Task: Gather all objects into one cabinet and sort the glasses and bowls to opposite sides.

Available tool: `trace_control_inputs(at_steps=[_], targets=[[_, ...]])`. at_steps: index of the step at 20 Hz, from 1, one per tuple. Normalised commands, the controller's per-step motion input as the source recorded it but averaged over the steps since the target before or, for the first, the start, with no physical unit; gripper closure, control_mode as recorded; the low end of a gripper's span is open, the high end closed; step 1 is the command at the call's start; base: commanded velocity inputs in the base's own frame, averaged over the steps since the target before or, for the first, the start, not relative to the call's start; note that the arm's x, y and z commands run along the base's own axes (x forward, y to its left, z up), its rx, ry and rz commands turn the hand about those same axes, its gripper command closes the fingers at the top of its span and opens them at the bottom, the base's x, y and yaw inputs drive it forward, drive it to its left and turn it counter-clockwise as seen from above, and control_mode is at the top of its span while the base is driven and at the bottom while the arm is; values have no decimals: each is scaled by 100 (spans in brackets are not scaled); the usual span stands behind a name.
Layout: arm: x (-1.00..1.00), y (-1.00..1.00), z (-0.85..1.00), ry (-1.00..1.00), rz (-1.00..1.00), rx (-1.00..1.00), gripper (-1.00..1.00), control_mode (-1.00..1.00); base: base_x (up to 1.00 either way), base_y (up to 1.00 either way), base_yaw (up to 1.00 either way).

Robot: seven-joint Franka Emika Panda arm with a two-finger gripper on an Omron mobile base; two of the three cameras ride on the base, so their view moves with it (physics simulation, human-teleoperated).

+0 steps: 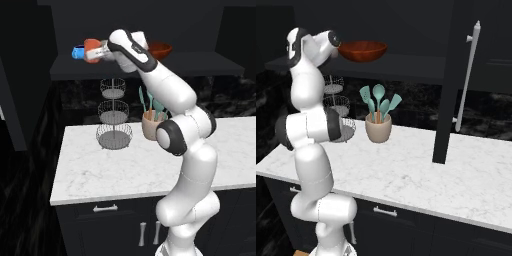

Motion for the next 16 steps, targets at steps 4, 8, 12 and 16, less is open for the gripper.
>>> trace_control_inputs(at_steps=[4, 8, 12, 16], targets=[[-5, -1, 18, 8, 0, 30, -100, -100, 0, 0, 0], [0, 2, 23, 20, 3, 15, -100, -100, 0, 0, 0], [2, 0, 1, 39, 7, 0, -100, -100, 0, 0, 0], [17, 0, 17, 27, 1, 0, -100, -100, 0, 0, 0]])
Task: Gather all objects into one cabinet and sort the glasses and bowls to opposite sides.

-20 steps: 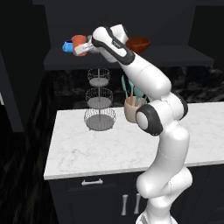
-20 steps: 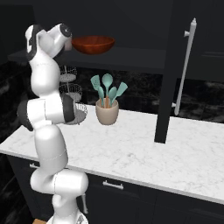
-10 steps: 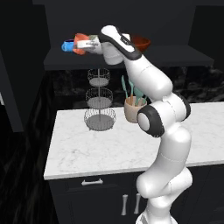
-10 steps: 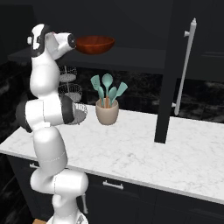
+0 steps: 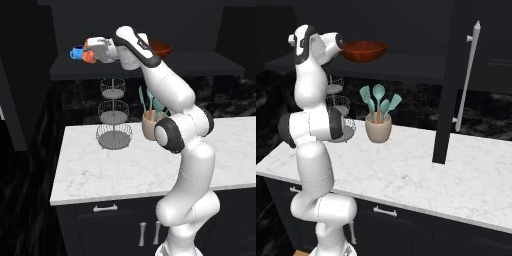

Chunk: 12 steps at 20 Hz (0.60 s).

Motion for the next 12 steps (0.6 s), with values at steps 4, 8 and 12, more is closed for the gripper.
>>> trace_control_inputs(at_steps=[4, 8, 12], targets=[[0, 0, 0, 10, 0, -9, -100, -100, 0, 0, 0], [-5, 0, -19, 1, 0, -19, -100, -100, 0, 0, 0], [-8, 0, -13, 0, 0, -17, -100, -100, 0, 0, 0]])
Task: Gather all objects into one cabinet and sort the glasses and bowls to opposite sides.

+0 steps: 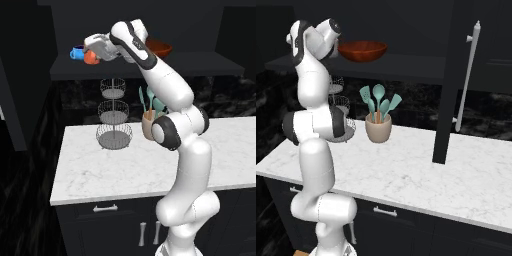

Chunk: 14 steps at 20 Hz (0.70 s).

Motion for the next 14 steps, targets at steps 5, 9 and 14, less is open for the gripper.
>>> trace_control_inputs(at_steps=[5, 9, 14], targets=[[0, -12, -38, -3, 0, 9, -100, -100, 0, 0, 0], [0, -14, -61, -14, -5, 20, -100, -100, 0, 0, 0], [0, -2, -34, -9, -1, 19, -100, -100, 0, 0, 0]])
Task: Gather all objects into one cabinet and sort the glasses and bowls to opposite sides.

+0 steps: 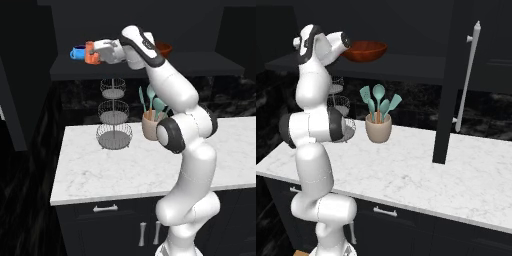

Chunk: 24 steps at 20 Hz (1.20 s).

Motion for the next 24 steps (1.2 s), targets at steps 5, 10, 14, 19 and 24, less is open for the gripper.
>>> trace_control_inputs(at_steps=[5, 10, 14, 19, 24], targets=[[0, 9, -2, -9, -11, 1, -100, -100, 0, 0, 0], [-8, 6, 2, 0, -1, 0, -100, -100, 0, 0, 0], [-19, 0, 2, 3, -11, 0, -100, -100, 0, 0, 0], [-9, 0, 3, 1, -23, -2, -100, -100, 0, 0, 0], [-18, 0, 13, 0, -23, -4, -100, -100, 0, 0, 0]])
